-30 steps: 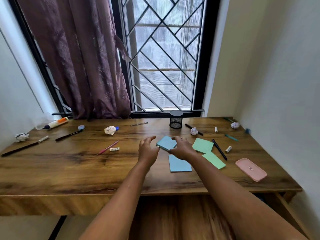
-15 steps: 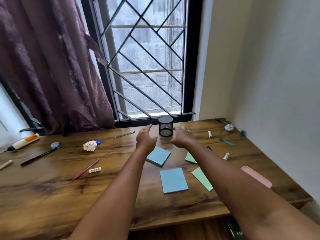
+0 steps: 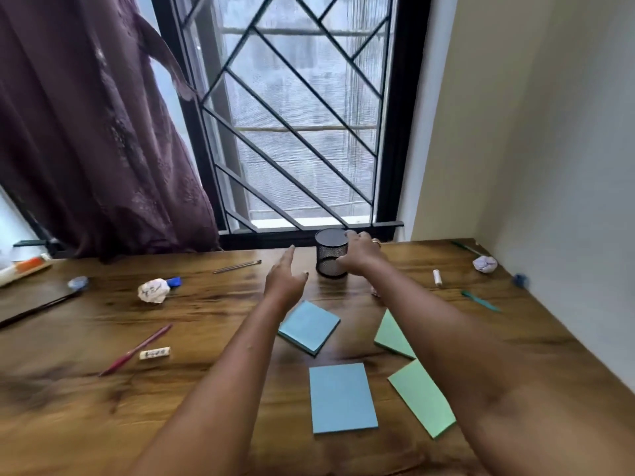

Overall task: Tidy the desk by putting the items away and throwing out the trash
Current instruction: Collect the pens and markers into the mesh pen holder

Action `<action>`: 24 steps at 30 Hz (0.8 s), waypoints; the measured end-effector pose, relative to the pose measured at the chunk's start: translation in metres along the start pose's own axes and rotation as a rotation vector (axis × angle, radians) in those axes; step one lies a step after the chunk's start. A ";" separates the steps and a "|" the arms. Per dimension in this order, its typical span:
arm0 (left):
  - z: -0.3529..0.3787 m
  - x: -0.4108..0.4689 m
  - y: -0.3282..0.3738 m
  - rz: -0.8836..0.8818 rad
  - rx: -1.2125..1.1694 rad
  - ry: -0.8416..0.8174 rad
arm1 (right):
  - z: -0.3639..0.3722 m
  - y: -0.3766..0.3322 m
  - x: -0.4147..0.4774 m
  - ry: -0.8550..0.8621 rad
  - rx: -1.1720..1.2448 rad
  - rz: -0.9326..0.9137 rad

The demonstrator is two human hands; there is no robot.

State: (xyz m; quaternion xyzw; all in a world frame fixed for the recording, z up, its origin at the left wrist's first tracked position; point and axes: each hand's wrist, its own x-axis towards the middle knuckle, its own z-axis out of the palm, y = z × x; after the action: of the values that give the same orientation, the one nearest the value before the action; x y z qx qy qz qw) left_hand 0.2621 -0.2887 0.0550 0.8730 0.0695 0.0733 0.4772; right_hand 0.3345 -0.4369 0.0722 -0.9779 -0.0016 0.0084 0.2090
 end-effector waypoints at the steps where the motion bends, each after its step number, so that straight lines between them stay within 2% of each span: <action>1: 0.001 0.001 -0.006 -0.011 -0.037 -0.001 | 0.001 0.001 0.006 0.003 0.012 0.002; 6: 0.001 0.011 -0.028 -0.076 -0.167 0.014 | 0.011 -0.002 0.031 -0.026 -0.003 0.004; 14: 0.003 0.016 -0.037 -0.101 -0.244 0.017 | 0.032 -0.011 0.056 -0.045 0.028 0.002; 24: 0.008 0.012 -0.047 -0.138 -0.360 -0.022 | 0.051 -0.019 0.074 0.074 0.110 0.047</action>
State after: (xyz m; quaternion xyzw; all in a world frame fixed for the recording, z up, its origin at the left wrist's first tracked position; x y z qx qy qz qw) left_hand 0.2735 -0.2677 0.0115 0.7674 0.1100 0.0421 0.6303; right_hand 0.4073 -0.3986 0.0323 -0.9643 0.0294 -0.0226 0.2621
